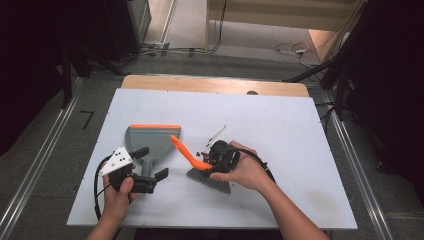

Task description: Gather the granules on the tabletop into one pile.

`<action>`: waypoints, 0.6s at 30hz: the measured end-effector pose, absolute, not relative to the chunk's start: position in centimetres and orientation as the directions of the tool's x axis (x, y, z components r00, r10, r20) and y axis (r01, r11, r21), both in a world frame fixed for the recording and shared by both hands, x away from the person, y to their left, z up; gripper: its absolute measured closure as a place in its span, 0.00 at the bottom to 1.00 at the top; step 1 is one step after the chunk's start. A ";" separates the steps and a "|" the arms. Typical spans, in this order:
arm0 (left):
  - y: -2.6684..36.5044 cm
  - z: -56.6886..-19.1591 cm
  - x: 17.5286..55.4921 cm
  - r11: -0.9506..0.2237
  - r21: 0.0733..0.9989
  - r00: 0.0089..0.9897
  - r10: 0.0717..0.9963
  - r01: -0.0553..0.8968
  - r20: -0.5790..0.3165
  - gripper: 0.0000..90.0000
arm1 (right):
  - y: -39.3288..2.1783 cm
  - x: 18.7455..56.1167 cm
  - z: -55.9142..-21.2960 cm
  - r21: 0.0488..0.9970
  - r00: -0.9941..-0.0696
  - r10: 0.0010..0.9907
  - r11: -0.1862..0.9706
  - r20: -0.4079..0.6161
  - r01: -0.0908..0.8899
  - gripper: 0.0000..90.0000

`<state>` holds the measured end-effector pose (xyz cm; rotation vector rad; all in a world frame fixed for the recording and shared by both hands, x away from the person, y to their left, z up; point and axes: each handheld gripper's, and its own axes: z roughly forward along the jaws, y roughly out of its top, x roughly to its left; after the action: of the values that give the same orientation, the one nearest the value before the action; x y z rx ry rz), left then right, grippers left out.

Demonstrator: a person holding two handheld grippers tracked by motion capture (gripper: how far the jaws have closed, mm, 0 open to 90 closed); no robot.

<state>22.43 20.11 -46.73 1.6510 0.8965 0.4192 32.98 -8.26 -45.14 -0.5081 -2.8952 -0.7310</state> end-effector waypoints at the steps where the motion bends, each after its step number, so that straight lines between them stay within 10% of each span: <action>1: 20.1 -46.7 22.4 -0.057 0.941 0.645 0.742 0.333 -0.183 0.00 | -8.4 33.3 -45.1 0.439 -0.935 0.299 0.826 0.190 0.353 0.76; 18: 19.9 -46.9 22.5 -0.064 0.939 0.649 0.739 0.337 -0.182 0.00 | -10.7 36.4 -42.8 0.481 -0.917 0.384 0.786 0.113 0.388 0.76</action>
<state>22.51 19.95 -46.91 1.6620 0.8922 0.4145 36.38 -10.72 -42.84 -0.6397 -2.9602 -0.8010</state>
